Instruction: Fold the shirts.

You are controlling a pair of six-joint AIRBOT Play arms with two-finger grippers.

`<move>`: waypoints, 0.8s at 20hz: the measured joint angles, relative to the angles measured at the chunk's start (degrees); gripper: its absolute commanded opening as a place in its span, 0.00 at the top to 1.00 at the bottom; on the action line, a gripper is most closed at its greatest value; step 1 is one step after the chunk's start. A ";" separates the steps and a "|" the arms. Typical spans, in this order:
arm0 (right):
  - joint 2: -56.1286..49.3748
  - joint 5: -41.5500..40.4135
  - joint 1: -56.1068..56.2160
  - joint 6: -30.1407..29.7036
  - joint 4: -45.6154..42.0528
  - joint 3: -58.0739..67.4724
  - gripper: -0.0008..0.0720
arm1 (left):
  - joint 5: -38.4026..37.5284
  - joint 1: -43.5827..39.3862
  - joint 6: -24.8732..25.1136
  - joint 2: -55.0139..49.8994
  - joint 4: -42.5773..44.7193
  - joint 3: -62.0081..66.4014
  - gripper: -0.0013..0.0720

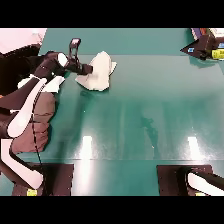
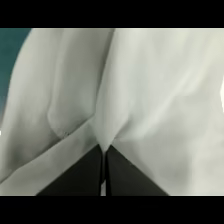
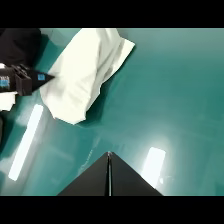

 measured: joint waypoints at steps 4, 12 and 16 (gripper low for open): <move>0.37 1.55 0.00 0.02 -0.02 4.50 0.97 | -3.65 -0.04 0.46 7.52 -0.17 10.21 0.95; 0.48 4.35 0.00 0.00 0.00 21.86 0.97 | -14.75 0.00 8.94 29.86 -8.26 19.80 0.95; 0.57 5.64 0.00 0.00 -0.02 24.85 0.97 | -21.27 -1.60 11.28 32.59 -16.00 14.84 0.95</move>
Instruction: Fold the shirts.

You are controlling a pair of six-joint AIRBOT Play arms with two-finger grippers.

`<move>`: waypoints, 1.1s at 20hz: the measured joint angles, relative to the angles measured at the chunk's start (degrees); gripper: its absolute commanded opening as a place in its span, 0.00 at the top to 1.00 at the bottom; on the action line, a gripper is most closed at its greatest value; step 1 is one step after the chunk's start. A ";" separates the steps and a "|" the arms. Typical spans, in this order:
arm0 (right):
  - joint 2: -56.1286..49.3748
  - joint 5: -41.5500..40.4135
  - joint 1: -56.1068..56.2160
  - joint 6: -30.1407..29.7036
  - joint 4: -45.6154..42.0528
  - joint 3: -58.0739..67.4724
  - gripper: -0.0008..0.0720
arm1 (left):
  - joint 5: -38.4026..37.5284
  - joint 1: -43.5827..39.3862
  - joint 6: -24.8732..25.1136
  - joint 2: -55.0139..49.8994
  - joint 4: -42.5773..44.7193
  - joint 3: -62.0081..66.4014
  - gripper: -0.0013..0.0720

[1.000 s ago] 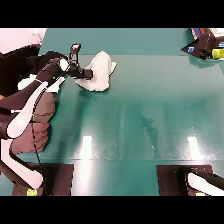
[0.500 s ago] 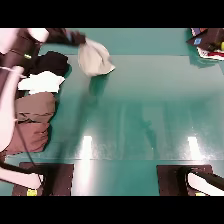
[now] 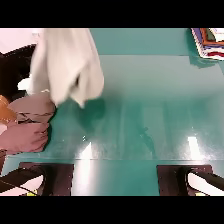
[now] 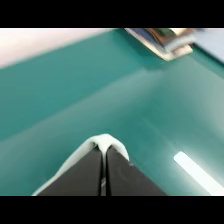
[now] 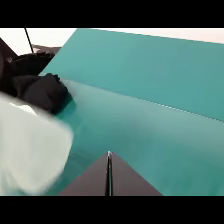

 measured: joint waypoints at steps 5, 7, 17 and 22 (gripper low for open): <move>1.68 1.01 0.00 0.00 -0.04 -3.85 0.97 | -0.70 -6.91 0.92 -1.36 -1.44 -15.87 0.34; 2.95 0.48 0.00 0.00 -0.07 -7.04 0.97 | 0.33 -7.15 0.15 -2.38 -0.37 -20.22 0.19; 5.16 -0.94 0.00 0.00 -0.09 -15.61 0.97 | -1.66 3.56 -5.03 3.15 -2.45 -47.52 0.19; 4.59 -0.94 0.00 0.00 -0.07 -16.02 0.97 | 10.08 3.37 0.39 1.42 -14.23 -63.21 0.19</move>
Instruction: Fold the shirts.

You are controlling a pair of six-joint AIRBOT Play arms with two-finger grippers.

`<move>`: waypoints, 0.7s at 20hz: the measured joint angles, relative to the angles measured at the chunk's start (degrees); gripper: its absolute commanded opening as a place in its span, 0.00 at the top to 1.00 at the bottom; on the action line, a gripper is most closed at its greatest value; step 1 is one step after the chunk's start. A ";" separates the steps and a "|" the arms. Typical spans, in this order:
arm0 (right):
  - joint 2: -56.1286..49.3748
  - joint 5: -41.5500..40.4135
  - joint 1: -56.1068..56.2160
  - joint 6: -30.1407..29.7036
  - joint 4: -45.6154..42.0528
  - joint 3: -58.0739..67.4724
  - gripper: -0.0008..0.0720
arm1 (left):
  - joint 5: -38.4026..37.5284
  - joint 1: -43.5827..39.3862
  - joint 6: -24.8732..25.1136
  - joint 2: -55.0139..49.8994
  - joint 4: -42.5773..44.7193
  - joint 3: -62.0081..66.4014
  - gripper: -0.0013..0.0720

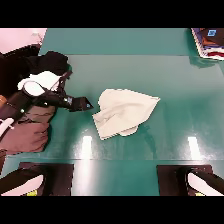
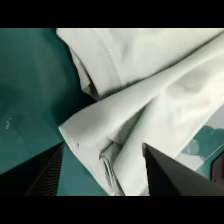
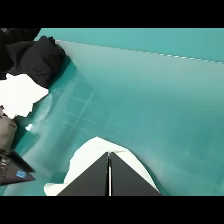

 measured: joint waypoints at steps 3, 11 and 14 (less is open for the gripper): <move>-0.09 0.00 0.00 0.00 0.02 -0.04 0.97 | 5.79 -3.74 3.13 -3.13 -3.63 -2.95 0.19; -0.13 0.98 0.00 0.00 -2.34 -0.07 0.97 | 6.67 -6.93 4.59 -6.86 -1.64 -0.57 0.95; -0.57 4.09 0.00 0.00 -7.32 -0.07 0.97 | 1.51 -1.07 2.71 -4.98 3.50 6.25 0.95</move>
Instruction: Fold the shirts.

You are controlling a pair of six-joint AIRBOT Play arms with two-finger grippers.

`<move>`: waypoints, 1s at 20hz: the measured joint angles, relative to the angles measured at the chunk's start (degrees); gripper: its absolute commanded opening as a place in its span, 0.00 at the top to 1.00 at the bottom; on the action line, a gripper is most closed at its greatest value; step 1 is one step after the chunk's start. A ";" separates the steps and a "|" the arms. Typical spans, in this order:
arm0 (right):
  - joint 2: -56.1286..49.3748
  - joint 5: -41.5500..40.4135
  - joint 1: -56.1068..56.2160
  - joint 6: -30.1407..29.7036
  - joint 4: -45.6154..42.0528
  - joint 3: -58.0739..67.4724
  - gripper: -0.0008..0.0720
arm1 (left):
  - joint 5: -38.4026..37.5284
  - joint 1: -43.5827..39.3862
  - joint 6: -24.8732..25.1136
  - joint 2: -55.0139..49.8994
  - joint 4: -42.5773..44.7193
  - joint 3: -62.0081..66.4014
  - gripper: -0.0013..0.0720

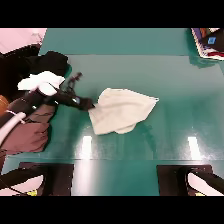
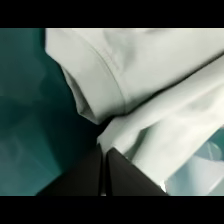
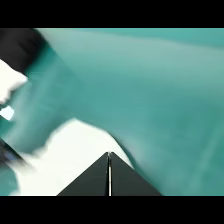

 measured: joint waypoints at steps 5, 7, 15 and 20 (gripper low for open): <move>-5.07 5.70 0.81 0.02 -4.61 -0.02 0.95 | -5.16 11.67 -3.28 5.46 10.88 9.18 0.95; -8.98 5.99 2.82 0.11 -5.03 -0.02 0.42 | -7.74 14.34 -3.82 6.45 13.94 10.51 0.95; -31.82 -9.68 15.89 0.85 1.03 -0.02 0.27 | -14.21 17.03 -5.07 7.48 19.78 11.91 0.95; -44.57 -18.95 20.74 0.15 8.55 2.29 0.27 | -14.78 17.20 -5.51 7.52 20.22 11.98 0.95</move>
